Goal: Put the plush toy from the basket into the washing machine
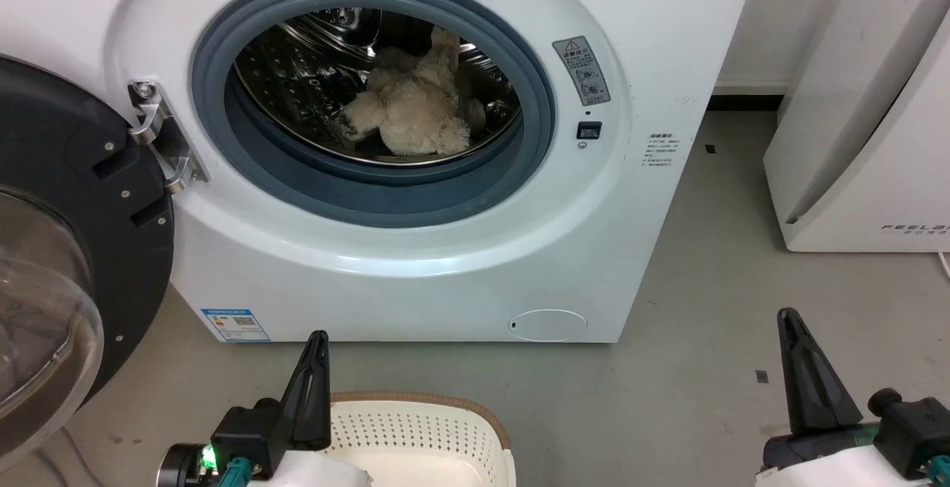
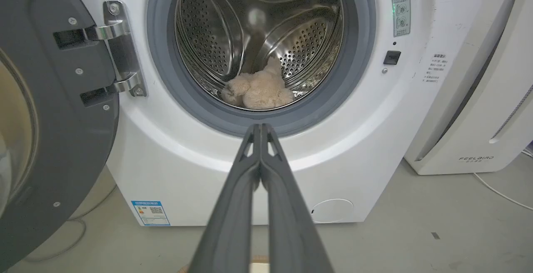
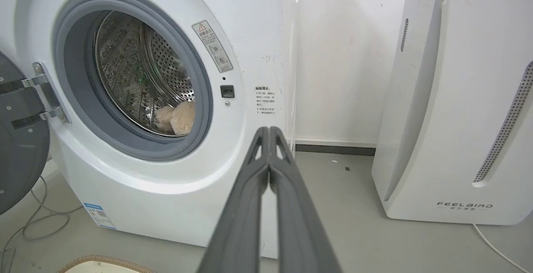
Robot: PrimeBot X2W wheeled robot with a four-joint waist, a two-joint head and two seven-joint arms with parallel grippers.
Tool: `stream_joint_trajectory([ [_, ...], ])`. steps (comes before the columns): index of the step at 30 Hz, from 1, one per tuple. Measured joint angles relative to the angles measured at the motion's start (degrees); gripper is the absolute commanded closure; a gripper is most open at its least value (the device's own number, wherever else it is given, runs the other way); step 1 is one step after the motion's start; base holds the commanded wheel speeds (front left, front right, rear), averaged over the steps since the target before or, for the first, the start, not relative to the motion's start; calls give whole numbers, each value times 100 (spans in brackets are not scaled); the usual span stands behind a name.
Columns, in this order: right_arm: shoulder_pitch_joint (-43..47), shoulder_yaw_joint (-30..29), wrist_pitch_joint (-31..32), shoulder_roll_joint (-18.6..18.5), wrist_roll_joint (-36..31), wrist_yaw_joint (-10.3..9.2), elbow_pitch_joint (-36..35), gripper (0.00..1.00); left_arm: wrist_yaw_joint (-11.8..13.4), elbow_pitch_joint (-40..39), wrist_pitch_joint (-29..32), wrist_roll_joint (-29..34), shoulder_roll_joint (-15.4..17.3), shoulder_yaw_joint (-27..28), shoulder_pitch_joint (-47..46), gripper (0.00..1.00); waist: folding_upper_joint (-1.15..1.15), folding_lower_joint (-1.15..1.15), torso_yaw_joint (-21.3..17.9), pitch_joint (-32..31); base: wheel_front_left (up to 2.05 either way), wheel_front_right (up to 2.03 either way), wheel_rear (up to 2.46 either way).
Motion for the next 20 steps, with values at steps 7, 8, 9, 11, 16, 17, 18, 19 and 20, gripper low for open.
stream_joint_trajectory([
  [7,-2,16,79,0,-13,0,2,100,-2,-15,76,34,-5,46,-1,100,0,0,-5,-21,0,0,0],
  [8,-2,16,96,0,-14,0,2,100,-2,-20,92,53,-8,54,-1,100,0,0,-6,-24,0,0,0],
  [9,-2,21,103,0,-23,0,2,100,-3,-23,98,57,-9,64,-1,100,0,0,-7,-27,0,0,0],
  [11,-2,22,109,0,-40,0,3,100,-10,-25,107,57,-10,69,-1,100,0,0,-7,-29,0,0,0],
  [16,-4,36,182,0,-53,0,4,100,-37,-48,159,109,-16,104,-1,100,0,0,-12,-47,0,0,0],
  [17,-5,40,198,0,-54,0,4,100,-49,-55,189,109,-18,110,-1,100,0,0,-13,-50,0,0,0],
  [18,-5,41,200,0,-54,0,4,100,-51,-57,200,112,-19,114,-1,100,0,0,-14,-53,0,0,0],
  [19,-6,44,205,0,-55,0,4,100,-51,-62,208,118,-20,121,-1,100,0,1,-15,-56,0,0,0],
  [20,-7,46,225,0,-56,0,5,100,-52,-66,219,121,-20,127,-1,100,0,1,-15,-58,0,0,0],
])
